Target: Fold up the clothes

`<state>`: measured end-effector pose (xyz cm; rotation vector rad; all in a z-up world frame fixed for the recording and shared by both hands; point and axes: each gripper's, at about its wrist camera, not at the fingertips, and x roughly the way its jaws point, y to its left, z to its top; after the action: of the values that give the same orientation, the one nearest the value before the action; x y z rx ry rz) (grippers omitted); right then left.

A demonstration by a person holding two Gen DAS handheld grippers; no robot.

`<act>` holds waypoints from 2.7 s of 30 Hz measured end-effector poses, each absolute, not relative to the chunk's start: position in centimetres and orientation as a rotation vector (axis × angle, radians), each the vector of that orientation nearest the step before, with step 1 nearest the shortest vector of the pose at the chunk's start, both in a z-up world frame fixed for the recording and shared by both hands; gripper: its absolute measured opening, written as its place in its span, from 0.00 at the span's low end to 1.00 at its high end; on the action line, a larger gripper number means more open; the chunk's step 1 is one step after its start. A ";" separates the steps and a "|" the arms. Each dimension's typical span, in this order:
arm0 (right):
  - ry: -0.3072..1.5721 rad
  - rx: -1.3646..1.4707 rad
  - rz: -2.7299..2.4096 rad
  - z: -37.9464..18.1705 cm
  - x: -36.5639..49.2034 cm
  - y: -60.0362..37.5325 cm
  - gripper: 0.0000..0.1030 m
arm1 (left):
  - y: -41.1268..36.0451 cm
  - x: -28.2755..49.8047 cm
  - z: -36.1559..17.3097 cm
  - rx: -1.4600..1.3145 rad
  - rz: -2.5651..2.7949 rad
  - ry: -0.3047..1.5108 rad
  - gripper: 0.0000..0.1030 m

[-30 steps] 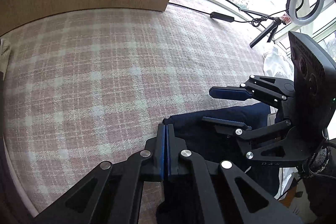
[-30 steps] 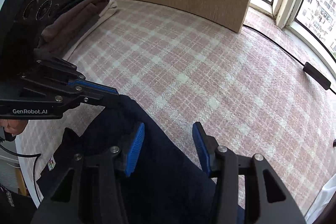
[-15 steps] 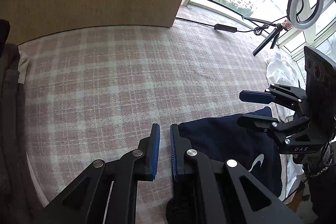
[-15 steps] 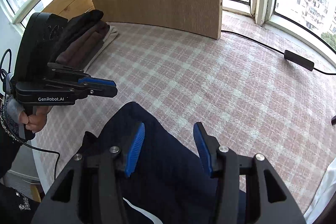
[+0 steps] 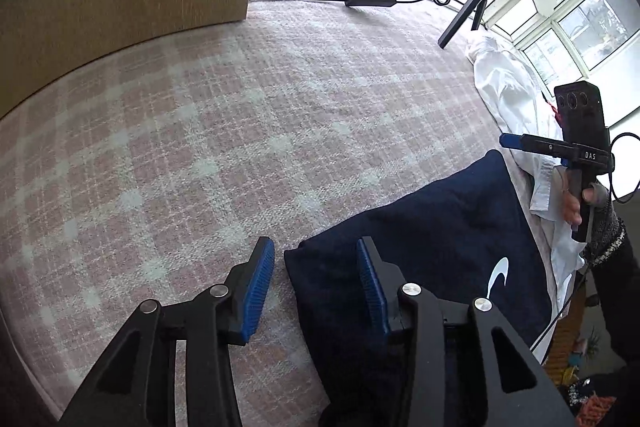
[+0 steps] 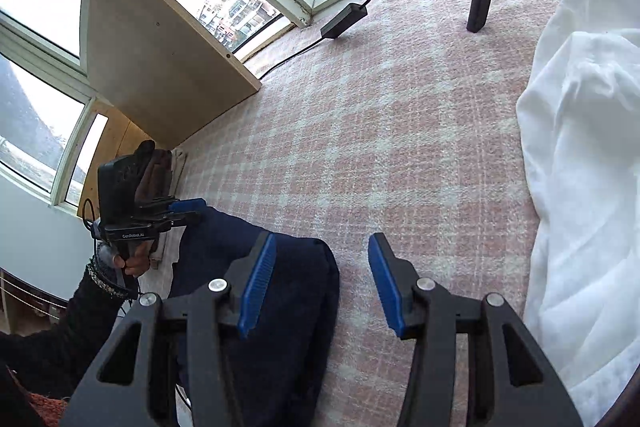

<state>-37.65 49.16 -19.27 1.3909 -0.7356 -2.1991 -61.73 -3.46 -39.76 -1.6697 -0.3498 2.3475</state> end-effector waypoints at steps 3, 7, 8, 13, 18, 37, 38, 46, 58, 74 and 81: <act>-0.690 1.441 -2.153 -20.8 -38.1 46.7 0.46 | -3.1 -61.5 -38.8 -1.690 2.353 -0.300 0.27; -0.620 1.382 -2.225 -19.5 -37.3 45.6 0.11 | -4.2 -58.8 -35.3 -1.728 2.419 -0.218 0.10; -0.601 1.359 -2.257 -18.8 -36.8 45.8 0.11 | -4.6 -58.1 -34.6 -1.744 2.466 -0.185 0.06; -0.627 1.366 -2.353 -17.6 -35.4 48.0 0.14 | -5.8 -55.8 -31.3 -1.820 2.563 -0.061 0.14; -0.491 1.492 -2.392 -16.7 -34.4 48.0 0.21 | 3.5 -56.2 -28.7 -1.755 2.416 0.087 0.35; -0.149 1.427 -2.170 -17.2 -34.7 48.7 0.43 | 20.3 -61.3 -32.1 -1.870 2.401 0.077 0.09; -0.131 1.416 -2.154 -17.4 -34.8 48.4 0.43 | 19.7 -61.2 -31.8 -1.878 2.401 0.038 0.08; 0.019 1.337 -2.027 -18.5 -36.5 45.5 0.43 | 16.8 -60.0 -28.9 -1.806 2.418 -0.239 0.08; -0.037 1.381 -2.095 -19.4 -40.3 46.4 0.40 | 17.4 -59.0 -30.0 -1.828 2.336 -0.252 0.13; 0.149 1.409 -2.000 -18.7 -38.5 40.8 0.38 | 4.7 -47.2 -27.0 -1.864 2.578 -0.434 0.32; 0.054 1.341 -2.080 -14.2 -37.5 41.1 0.37 | -0.8 -44.6 -26.6 -1.821 2.675 -0.512 0.34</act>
<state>-37.49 41.11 -14.25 1.3409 0.0537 -2.0799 -44.63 -0.83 -26.63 -1.8209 -0.5116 2.6749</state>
